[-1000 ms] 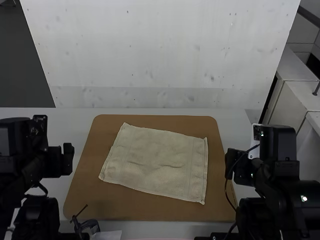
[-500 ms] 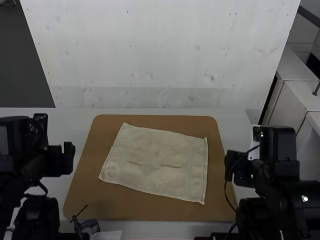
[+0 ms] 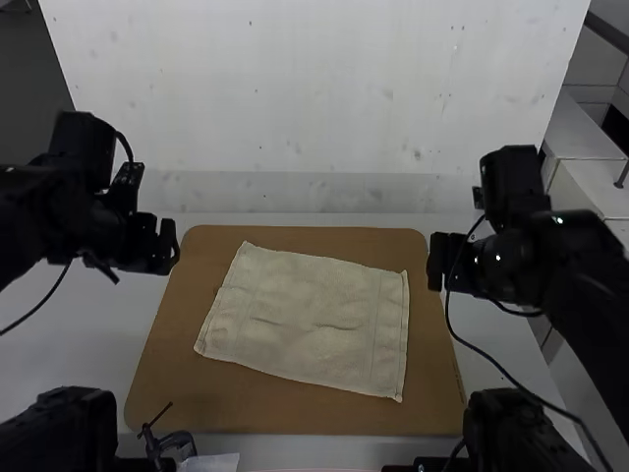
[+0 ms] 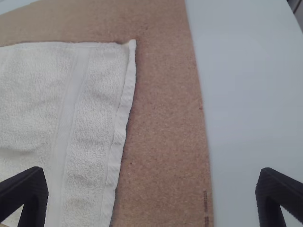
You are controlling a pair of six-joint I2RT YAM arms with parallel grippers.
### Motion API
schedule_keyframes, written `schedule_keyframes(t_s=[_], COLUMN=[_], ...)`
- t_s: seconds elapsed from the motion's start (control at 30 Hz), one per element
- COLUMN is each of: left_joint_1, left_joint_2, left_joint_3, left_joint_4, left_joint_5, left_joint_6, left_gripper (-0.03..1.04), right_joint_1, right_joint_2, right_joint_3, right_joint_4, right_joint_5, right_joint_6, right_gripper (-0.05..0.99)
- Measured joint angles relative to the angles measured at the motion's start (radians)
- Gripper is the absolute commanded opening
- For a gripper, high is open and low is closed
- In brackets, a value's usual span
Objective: Fold the towel.
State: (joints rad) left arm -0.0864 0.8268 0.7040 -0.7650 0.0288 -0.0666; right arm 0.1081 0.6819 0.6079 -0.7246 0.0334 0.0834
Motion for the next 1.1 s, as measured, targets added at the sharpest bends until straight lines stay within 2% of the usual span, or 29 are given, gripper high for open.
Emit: schedule_keyframes(t_s=[0.1, 0.17, 0.3, 0.43, 0.77, 0.83, 1.03, 1.1], left_joint_1=[-0.020, -0.037, -0.065, -0.069, -0.073, -0.073, -0.073, -0.073], left_joint_2=[0.121, 0.199, 0.365, 0.497, 0.628, 0.637, 0.648, 0.654], left_joint_3=[0.042, 0.069, 0.158, 0.241, 0.292, 0.293, 0.293, 0.293], left_joint_4=[0.066, 0.111, 0.135, 0.169, 0.250, 0.256, 0.267, 0.274], left_joint_5=[-0.016, -0.045, -0.093, -0.120, -0.135, -0.135, -0.134, -0.135], left_joint_6=[0.010, 0.018, 0.026, 0.025, 0.025, 0.025, 0.025, 0.026], left_gripper=[0.96, 0.97, 0.97, 0.97, 0.97, 0.97, 0.97, 0.97], right_joint_1=[-0.003, -0.003, 0.003, 0.032, 0.068, 0.068, 0.069, 0.071], right_joint_2=[0.193, 0.297, 0.514, 0.702, 1.063, 1.118, 1.243, 1.281], right_joint_3=[0.028, 0.053, 0.137, 0.219, 0.414, 0.444, 0.496, 0.509], right_joint_4=[0.089, 0.124, 0.169, 0.185, 0.164, 0.163, 0.186, 0.203], right_joint_5=[-0.003, -0.007, -0.007, -0.008, -0.014, -0.015, -0.018, -0.018], right_joint_6=[0.032, 0.056, 0.119, 0.179, 0.247, 0.250, 0.263, 0.265], right_gripper=[0.95, 0.95, 0.90, 0.90, 0.90, 0.84, 0.84, 0.80])
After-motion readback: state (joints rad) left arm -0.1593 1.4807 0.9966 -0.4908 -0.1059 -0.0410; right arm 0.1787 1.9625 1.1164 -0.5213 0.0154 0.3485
